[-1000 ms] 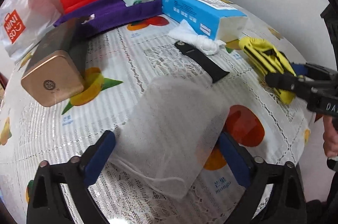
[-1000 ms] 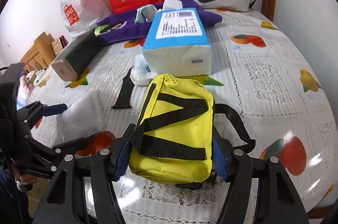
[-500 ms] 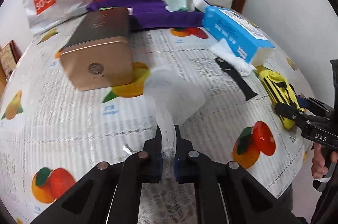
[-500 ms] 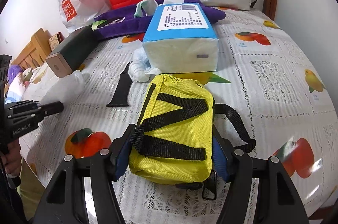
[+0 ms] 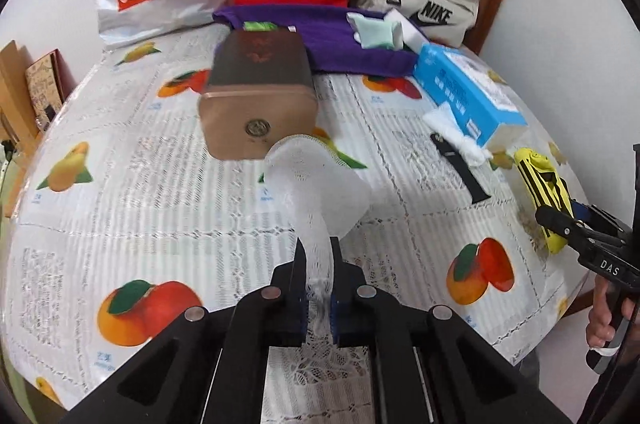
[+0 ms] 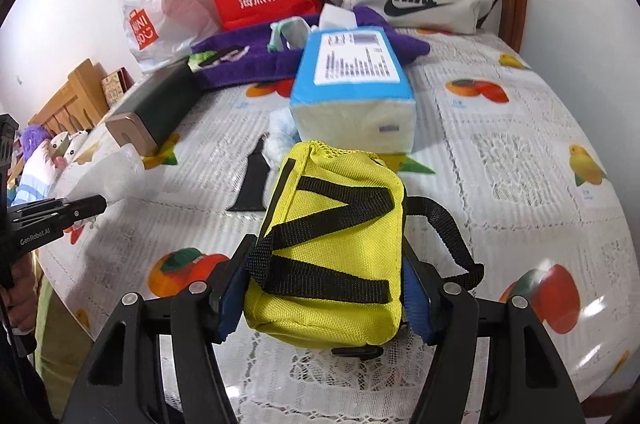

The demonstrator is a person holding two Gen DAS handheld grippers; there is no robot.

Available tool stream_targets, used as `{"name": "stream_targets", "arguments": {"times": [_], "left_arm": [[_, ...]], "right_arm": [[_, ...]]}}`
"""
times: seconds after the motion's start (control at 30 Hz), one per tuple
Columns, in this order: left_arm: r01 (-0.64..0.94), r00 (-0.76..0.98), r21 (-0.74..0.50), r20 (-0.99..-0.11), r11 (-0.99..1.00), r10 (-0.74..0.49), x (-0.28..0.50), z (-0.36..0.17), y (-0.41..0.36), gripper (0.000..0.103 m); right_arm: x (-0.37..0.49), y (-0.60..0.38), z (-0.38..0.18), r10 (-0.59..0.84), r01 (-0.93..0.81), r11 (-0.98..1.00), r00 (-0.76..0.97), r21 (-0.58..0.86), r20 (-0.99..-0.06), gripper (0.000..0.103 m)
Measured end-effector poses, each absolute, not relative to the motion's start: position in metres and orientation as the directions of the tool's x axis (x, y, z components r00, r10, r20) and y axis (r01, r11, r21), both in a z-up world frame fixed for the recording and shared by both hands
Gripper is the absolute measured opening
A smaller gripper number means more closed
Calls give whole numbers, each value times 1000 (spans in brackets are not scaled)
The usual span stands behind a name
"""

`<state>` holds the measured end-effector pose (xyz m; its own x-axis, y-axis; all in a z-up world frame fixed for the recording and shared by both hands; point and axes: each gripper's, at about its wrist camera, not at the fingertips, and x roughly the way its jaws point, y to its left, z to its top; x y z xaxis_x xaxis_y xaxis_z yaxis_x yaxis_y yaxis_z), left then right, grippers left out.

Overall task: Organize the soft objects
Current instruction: 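Carry the mesh bag with the left gripper while the right carries the yellow bag toward the towel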

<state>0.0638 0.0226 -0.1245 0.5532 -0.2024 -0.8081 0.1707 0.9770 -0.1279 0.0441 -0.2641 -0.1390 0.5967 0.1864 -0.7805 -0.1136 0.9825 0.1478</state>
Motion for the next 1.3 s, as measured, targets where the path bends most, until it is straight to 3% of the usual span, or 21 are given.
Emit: {"name": "stream_targets", "arguments": {"times": [0.53, 1.3], "left_arm": [[130, 639, -130, -747, 983, -184, 67, -61, 36, 8], [87, 659, -135, -736, 987, -158, 127, -34, 33, 8]], "right_arm": [[49, -262, -72, 202, -154, 979, 684, 131, -701, 65], [121, -258, -36, 257, -226, 965, 703, 134, -663, 65]]}}
